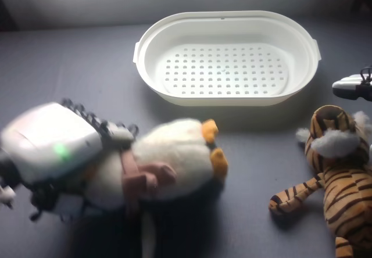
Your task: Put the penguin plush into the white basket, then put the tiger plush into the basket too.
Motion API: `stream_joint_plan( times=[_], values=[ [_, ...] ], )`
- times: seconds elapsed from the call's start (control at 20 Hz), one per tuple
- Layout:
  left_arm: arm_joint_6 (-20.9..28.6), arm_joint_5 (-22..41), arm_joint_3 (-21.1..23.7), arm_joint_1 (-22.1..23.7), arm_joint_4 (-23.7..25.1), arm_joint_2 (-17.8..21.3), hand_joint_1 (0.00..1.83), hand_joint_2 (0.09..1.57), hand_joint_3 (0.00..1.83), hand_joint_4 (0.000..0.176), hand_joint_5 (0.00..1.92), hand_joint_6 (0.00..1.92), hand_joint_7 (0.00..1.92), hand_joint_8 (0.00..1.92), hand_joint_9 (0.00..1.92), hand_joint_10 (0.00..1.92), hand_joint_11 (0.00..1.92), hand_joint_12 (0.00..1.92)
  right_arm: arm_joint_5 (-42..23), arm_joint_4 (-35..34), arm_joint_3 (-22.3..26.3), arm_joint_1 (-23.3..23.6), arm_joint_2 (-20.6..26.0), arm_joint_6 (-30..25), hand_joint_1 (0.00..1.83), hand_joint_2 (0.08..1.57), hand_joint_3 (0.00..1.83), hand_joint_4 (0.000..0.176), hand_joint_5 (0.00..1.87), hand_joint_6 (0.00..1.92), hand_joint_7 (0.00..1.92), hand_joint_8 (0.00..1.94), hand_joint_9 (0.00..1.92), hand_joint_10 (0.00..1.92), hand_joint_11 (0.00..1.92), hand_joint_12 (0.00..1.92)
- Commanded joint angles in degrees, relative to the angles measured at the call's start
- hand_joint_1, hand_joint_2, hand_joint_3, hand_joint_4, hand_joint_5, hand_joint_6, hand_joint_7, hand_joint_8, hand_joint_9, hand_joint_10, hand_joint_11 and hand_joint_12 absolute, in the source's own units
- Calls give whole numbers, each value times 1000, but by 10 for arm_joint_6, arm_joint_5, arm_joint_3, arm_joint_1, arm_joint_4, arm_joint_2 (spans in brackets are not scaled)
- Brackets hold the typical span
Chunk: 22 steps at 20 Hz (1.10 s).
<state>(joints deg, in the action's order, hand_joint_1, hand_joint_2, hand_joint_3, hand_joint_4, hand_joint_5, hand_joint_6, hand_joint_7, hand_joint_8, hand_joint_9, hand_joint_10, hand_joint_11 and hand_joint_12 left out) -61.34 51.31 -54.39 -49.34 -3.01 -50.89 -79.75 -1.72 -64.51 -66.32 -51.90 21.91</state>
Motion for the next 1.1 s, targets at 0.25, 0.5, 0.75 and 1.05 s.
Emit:
stream_joint_plan(
  times=[0.25, 0.5, 0.75, 1.05],
  values=[
    [4, 139, -43, 112, 2, 7, 1379, 1099, 0, 0, 1020, 714, 1015, 1012, 894, 1278, 705, 1486, -69, -14, -3, 3, 1, -6, 656, 1287, 0, 10, 449, 0, 448, 3, 465, 3, 435, 228],
    [-6, -13, -142, 258, 7, -64, 1385, 1081, 1, 0, 907, 1048, 1103, 677, 1025, 1053, 924, 1093, -69, -14, -6, 3, 1, -6, 804, 1274, 0, 0, 481, 7, 475, 7, 489, 7, 435, 224],
    [-75, -119, -209, 306, -42, -118, 948, 929, 0, 37, 574, 22, 678, 42, 683, 140, 232, 1259, -68, -13, -13, 3, -4, -6, 746, 1281, 1, 5, 461, 1, 457, 1, 477, 2, 422, 222],
    [-77, -114, -204, 284, -53, -114, 822, 897, 0, 142, 307, 0, 403, 0, 460, 0, 0, 1254, -72, -10, -13, 4, 0, -10, 712, 1279, 1, 11, 474, 0, 481, 0, 473, 0, 203, 640]
  ],
)
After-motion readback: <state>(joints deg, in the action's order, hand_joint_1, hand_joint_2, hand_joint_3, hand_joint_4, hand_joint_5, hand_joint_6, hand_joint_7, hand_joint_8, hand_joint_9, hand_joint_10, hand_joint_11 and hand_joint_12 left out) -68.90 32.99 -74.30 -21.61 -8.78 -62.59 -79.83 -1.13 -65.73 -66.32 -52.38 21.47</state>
